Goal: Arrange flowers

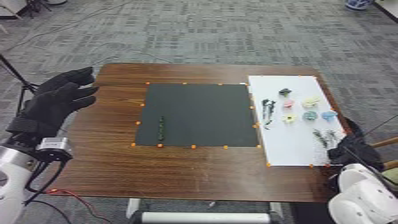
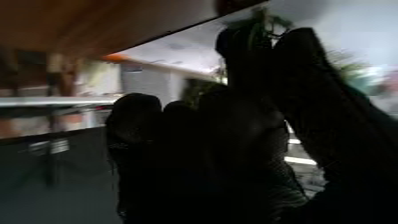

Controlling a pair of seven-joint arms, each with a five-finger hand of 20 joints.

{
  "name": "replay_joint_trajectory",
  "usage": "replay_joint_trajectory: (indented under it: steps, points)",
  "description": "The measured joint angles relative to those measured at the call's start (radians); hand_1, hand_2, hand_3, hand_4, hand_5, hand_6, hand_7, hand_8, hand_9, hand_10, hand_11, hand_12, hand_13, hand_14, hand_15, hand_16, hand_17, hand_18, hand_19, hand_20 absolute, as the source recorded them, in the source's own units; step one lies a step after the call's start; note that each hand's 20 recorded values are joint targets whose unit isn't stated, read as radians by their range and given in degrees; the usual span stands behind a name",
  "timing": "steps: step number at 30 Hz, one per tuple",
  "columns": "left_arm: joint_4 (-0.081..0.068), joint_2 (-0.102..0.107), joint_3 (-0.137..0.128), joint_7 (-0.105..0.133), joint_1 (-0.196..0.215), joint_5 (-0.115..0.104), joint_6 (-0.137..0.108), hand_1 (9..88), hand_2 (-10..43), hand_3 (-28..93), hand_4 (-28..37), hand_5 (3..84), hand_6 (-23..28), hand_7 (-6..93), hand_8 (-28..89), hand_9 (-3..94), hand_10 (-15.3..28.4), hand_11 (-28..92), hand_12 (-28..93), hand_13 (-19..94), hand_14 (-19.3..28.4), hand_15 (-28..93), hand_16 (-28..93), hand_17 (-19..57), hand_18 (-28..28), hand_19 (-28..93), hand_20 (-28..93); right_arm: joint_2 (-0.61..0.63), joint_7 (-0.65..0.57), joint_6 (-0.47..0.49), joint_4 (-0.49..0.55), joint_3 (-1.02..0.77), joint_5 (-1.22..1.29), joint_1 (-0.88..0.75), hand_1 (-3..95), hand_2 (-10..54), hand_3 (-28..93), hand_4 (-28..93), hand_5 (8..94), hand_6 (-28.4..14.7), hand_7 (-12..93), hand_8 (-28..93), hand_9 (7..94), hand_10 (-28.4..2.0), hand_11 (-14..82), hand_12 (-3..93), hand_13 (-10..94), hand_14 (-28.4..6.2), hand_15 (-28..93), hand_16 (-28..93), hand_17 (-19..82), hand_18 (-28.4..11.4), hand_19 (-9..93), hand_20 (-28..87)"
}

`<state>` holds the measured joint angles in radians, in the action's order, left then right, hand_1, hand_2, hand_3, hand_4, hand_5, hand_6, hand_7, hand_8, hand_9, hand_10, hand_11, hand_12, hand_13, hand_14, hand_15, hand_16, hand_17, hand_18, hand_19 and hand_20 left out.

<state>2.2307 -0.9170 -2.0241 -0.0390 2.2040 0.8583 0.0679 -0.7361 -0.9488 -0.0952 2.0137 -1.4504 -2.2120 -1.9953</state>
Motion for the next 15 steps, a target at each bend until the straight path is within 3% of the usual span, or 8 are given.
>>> replay_joint_trajectory:
  steps: [4, 15]
  points:
    - [0.001, 0.0, -0.006, 0.0, 0.0, 0.0, -0.002, 28.2, -7.8, 68, -26.4, 25.3, 2.6, 24.8, -12, 19.6, 11.0, 27, 12, 13, 14.3, 44, -10, -7.5, 20.4, 41, 6, 0.021, 0.074, -0.051, 0.0, 0.1, 0.008, 0.06, 41.6, -9.3, 85, -18, 70.0, -2.3, 54, 24, 79.2, -8.9, 71.3, 60.4, 76, -9.8, 93, 42, 39, -22.4, 90, 49]
    - [0.003, 0.002, -0.012, 0.0, -0.004, -0.001, -0.007, 28.0, -7.7, 68, -26.4, 25.3, 2.5, 24.8, -12, 19.6, 11.0, 27, 12, 13, 14.3, 44, -10, -7.5, 20.4, 41, 6, 0.022, 0.112, -0.321, 0.028, 0.359, -0.01, 0.316, 35.5, -9.5, 90, -8, 74.4, -2.4, 55, 27, 84.8, -7.7, 72.3, 60.7, 82, -8.7, 93, 42, 44, -22.9, 93, 48]
